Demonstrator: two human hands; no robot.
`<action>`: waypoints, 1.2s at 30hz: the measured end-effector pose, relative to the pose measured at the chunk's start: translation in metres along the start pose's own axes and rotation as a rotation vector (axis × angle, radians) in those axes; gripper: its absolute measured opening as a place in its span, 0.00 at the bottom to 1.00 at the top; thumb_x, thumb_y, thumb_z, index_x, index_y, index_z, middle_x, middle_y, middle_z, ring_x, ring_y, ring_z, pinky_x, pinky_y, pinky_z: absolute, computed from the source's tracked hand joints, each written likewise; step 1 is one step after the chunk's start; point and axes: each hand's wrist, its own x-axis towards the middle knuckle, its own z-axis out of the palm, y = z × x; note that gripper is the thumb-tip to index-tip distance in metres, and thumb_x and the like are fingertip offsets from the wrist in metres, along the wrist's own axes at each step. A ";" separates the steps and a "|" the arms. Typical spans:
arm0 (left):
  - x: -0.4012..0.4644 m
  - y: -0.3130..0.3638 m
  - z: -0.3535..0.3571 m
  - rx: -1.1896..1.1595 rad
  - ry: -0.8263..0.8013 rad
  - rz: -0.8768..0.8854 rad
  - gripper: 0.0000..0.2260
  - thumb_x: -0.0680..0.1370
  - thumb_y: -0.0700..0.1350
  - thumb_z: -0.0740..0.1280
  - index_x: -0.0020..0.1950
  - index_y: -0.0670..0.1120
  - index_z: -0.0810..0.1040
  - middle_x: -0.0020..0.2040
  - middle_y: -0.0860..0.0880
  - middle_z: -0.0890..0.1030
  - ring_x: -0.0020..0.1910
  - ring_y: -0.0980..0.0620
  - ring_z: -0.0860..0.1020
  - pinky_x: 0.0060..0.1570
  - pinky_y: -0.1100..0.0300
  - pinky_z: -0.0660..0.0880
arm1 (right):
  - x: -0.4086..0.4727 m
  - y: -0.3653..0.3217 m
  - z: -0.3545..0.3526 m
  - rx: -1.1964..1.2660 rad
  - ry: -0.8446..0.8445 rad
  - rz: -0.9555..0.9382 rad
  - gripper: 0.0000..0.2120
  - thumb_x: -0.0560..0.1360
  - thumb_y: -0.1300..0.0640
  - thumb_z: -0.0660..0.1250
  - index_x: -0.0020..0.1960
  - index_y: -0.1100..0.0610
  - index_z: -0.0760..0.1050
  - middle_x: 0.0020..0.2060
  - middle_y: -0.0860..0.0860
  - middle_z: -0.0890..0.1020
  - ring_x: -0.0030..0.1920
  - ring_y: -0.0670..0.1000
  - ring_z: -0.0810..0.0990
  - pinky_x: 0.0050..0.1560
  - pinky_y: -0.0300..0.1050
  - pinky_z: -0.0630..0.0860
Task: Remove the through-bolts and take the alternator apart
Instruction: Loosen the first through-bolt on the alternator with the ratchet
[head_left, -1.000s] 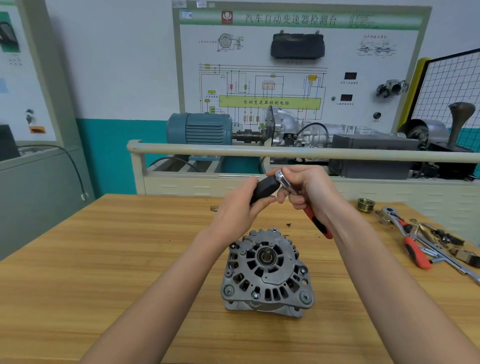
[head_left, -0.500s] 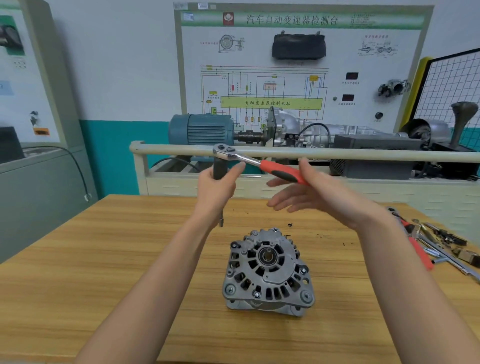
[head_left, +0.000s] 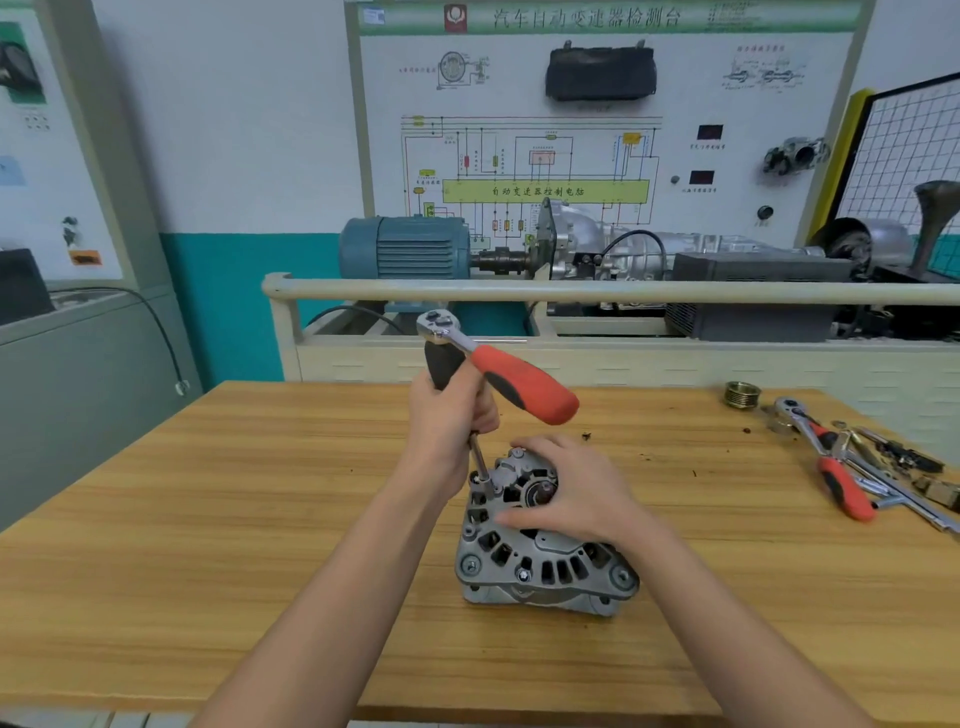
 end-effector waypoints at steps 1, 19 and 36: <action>-0.002 -0.001 0.001 0.001 -0.008 -0.001 0.12 0.80 0.37 0.61 0.36 0.45 0.70 0.23 0.51 0.63 0.21 0.56 0.58 0.23 0.64 0.57 | 0.001 0.000 0.000 -0.026 0.015 -0.008 0.48 0.56 0.20 0.62 0.71 0.42 0.65 0.66 0.44 0.72 0.64 0.49 0.72 0.62 0.54 0.72; -0.011 -0.031 0.007 0.134 -0.030 -0.134 0.25 0.78 0.35 0.62 0.22 0.52 0.75 0.22 0.57 0.71 0.30 0.55 0.64 0.30 0.62 0.63 | 0.036 0.000 0.013 0.143 0.059 0.059 0.22 0.69 0.48 0.73 0.61 0.52 0.76 0.46 0.42 0.75 0.49 0.52 0.79 0.46 0.48 0.75; -0.018 -0.052 -0.008 0.259 -0.293 -0.012 0.12 0.71 0.39 0.62 0.27 0.46 0.65 0.17 0.50 0.66 0.16 0.56 0.64 0.20 0.69 0.61 | 0.051 0.007 0.021 0.080 0.097 -0.032 0.23 0.70 0.48 0.67 0.65 0.45 0.74 0.61 0.43 0.76 0.58 0.51 0.75 0.49 0.42 0.67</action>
